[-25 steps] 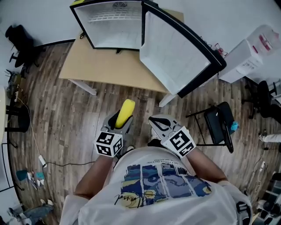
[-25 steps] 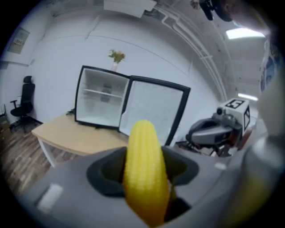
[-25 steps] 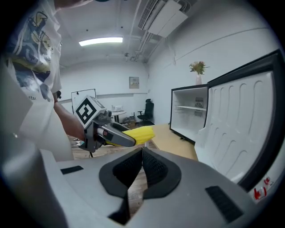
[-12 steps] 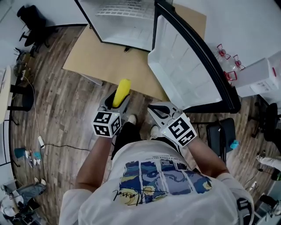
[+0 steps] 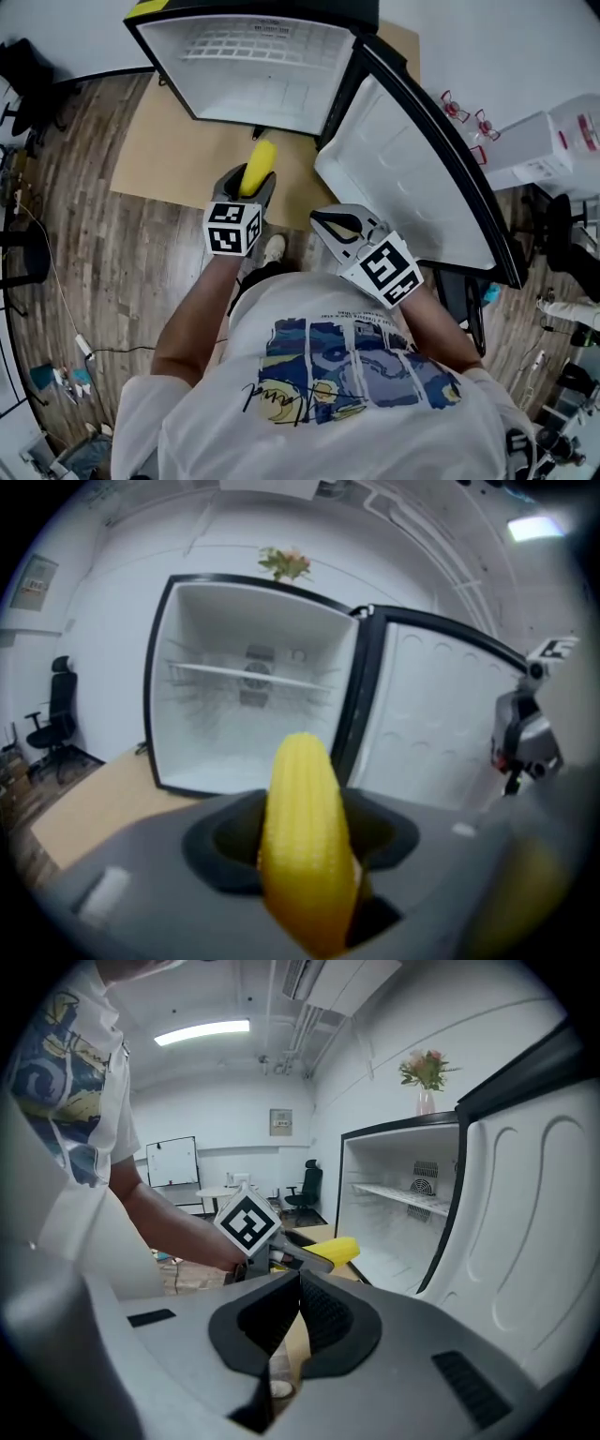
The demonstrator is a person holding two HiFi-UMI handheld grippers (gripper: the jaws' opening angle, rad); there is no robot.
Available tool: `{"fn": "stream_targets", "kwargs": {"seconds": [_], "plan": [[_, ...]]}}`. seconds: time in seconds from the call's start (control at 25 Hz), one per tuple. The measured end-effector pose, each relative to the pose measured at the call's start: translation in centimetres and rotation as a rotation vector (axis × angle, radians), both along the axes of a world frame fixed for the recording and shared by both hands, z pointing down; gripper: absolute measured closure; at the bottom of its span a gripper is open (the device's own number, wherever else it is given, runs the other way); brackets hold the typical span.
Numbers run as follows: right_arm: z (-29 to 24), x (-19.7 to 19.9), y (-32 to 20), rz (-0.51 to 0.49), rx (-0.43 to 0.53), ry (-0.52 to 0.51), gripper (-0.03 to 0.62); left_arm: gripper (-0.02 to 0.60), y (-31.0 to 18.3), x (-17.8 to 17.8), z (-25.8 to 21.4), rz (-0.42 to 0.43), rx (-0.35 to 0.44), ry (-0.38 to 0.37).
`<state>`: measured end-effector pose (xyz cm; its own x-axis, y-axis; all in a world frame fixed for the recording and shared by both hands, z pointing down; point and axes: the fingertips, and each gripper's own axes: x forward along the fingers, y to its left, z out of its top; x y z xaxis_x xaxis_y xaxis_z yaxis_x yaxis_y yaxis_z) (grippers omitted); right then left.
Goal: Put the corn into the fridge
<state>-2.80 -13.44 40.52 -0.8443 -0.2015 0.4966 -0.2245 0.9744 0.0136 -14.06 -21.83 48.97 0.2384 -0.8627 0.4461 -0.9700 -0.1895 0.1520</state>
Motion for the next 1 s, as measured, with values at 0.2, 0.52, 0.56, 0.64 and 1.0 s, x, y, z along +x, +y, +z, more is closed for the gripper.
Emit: {"fn": "stream_targets", "kwargs": {"seconds": [0.2,0.52,0.56,0.64,1.0], "plan": [[0.1,-1.8,-2.5,0.114,0.000,0.013,0.582,0.334,-6.3,-1.3,1.9,0.082,-0.020,-0.014],[0.4,-2.6,-3.8,0.313,-0.017,0.037,0.582,0.334,-14.8,-4.0,5.0,0.159,-0.050,-0.024],[0.4,-2.2,-4.0,0.331,-0.020,0.040,0.582,0.334,-15.7,-4.0,5.2,0.163,-0.050,-0.025],[0.6,-1.3,-4.3,0.373,-0.032,0.043,0.582,0.334,-17.6,-3.9,5.7,0.172,-0.049,-0.027],[0.6,0.8,-5.9,0.460,-0.067,0.106,0.582,0.334,-24.8,-3.8,9.1,0.184,-0.076,-0.095]]}}
